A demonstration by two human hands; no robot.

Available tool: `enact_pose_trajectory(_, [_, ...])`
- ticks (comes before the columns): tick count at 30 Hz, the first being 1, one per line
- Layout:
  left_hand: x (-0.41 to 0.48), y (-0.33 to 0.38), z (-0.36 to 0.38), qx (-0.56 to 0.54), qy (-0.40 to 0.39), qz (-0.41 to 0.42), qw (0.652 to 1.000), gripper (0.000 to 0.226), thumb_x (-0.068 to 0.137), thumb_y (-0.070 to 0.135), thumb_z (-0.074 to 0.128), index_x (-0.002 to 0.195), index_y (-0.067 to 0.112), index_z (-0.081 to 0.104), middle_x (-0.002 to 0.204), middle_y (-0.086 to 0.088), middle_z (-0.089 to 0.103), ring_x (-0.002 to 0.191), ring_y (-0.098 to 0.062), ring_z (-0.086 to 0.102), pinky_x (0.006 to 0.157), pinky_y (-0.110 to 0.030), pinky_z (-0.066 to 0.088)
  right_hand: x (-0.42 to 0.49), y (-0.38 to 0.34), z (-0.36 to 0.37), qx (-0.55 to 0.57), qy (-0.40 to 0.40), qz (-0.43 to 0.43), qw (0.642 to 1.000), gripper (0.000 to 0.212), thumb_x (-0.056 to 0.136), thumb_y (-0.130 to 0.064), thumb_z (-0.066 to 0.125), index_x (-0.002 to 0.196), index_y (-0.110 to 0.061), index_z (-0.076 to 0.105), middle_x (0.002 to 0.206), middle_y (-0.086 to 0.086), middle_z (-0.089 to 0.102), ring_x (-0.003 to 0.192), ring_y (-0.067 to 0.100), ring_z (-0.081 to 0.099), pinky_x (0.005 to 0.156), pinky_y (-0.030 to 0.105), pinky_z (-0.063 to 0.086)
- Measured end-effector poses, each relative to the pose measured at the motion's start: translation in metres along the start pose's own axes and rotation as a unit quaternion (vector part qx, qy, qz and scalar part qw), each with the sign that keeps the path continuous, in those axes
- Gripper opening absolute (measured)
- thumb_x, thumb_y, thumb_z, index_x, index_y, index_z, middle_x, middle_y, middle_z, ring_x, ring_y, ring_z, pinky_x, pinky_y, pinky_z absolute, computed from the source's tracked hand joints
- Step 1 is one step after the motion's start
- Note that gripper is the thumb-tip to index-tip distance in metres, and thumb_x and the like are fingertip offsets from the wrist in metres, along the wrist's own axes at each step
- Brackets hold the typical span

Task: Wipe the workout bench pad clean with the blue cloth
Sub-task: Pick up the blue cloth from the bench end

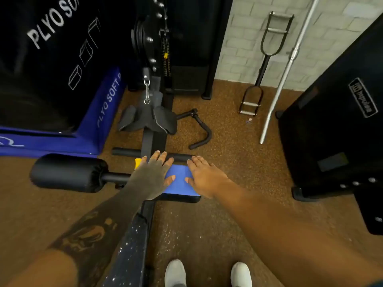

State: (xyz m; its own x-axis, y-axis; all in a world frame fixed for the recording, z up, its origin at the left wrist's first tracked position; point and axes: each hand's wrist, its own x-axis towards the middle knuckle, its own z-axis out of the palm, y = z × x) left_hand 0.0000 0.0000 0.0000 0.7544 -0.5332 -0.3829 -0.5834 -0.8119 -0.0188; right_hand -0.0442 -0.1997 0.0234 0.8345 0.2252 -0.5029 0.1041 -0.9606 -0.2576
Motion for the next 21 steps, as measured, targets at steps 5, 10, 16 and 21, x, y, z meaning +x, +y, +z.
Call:
enact_pose_trajectory(5, [0.005, -0.007, 0.006, -0.018, -0.024, 0.013, 0.999, 0.070, 0.102, 0.059, 0.027, 0.157, 0.018, 0.017, 0.156, -0.009, 0.037, 0.146, -0.030, 0.030, 0.115, -0.050, 0.031, 0.008, -0.006, -0.003, 0.026, -0.022, 0.015, 0.999, 0.053, 0.102, -0.033, 0.042, 0.147, -0.008, 0.030, 0.147, 0.014, 0.037, 0.135, 0.032, 0.033, 0.109, 0.050, 0.035])
enact_pose_trajectory(10, [0.008, -0.010, -0.003, -0.052, -0.025, 0.012, 0.998, 0.070, 0.099, 0.062, 0.037, 0.150, 0.014, 0.032, 0.148, -0.010, 0.042, 0.134, -0.029, 0.040, 0.107, -0.048, 0.038, 0.017, -0.015, -0.019, 0.009, -0.025, 0.005, 1.000, 0.041, 0.097, -0.027, 0.053, 0.132, -0.009, 0.043, 0.130, 0.013, 0.043, 0.124, 0.032, 0.041, 0.097, 0.046, 0.043])
enact_pose_trajectory(16, [0.002, -0.018, -0.013, -0.112, -0.031, -0.009, 0.993, 0.061, 0.097, 0.058, 0.049, 0.133, 0.008, 0.049, 0.137, -0.014, 0.048, 0.127, -0.031, 0.043, 0.103, -0.046, 0.038, 0.031, -0.024, -0.035, 0.007, -0.051, 0.044, 0.998, 0.030, 0.093, -0.027, 0.061, 0.118, -0.012, 0.058, 0.124, 0.012, 0.052, 0.116, 0.033, 0.053, 0.088, 0.041, 0.049])
enact_pose_trajectory(21, [-0.012, -0.027, -0.013, -0.190, -0.029, -0.052, 0.980, 0.047, 0.100, 0.045, 0.052, 0.129, 0.008, 0.052, 0.131, -0.014, 0.053, 0.123, -0.032, 0.049, 0.102, -0.045, 0.038, 0.038, -0.036, -0.047, 0.014, -0.069, 0.044, 0.997, 0.046, 0.094, -0.029, 0.059, 0.137, -0.015, 0.049, 0.137, 0.011, 0.049, 0.123, 0.032, 0.051, 0.095, 0.040, 0.046])
